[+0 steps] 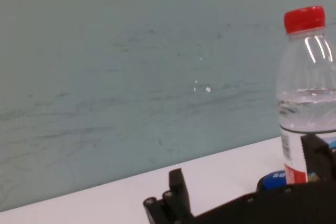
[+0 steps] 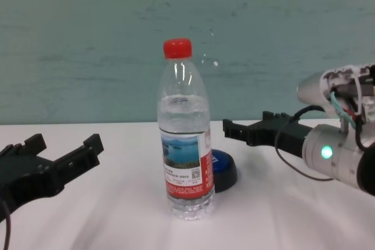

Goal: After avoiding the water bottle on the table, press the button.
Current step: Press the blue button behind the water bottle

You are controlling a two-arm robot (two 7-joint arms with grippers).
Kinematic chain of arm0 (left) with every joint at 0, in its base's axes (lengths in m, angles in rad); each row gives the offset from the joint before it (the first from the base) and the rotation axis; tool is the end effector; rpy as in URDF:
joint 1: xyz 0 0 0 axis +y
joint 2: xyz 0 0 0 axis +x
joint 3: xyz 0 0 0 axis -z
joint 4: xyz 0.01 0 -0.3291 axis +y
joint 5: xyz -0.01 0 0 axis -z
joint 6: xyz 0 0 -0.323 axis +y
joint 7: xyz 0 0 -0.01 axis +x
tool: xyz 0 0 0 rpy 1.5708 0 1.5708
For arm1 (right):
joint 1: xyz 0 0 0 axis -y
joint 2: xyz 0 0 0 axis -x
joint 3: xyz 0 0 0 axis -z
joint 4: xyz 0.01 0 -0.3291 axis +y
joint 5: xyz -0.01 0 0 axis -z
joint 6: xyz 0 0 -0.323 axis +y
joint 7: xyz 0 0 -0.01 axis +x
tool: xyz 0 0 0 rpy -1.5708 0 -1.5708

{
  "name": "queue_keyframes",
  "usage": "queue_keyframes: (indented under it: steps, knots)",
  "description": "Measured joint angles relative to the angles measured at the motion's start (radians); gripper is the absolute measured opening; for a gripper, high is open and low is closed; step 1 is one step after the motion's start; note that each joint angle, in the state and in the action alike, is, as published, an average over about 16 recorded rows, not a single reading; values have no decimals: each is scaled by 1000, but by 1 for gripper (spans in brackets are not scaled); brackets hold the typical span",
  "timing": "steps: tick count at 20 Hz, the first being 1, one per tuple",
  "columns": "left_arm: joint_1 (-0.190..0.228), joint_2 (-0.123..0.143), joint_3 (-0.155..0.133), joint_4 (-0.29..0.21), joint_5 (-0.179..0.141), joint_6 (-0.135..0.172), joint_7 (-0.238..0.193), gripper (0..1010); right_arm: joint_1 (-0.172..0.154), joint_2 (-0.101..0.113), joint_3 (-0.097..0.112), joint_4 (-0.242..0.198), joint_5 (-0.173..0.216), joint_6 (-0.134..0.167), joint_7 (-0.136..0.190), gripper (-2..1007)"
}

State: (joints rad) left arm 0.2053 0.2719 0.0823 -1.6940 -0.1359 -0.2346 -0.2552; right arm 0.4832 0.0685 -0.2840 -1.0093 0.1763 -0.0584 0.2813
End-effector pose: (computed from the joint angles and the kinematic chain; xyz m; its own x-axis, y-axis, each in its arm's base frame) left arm 0.2733 0.0527 -0.3556 0.3676 0.9193 0.1405 -0.9195 0.3819 -0.0929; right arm 0.4848 0.0449 -0.3313 0.4664 -0.8846 0.0001 0.8834 0.4658 -0.0511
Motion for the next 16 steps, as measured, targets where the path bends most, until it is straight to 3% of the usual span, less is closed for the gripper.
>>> queue_keyframes:
  steps: [8, 16]
  knots:
    - [0, 0, 0, 0, 0, 0, 0, 1010, 38, -13, -7, 80, 4, -12, 16, 1004]
    - [0, 0, 0, 0, 0, 0, 0, 1010, 57, -22, -9, 127, 12, -16, 30, 1004]
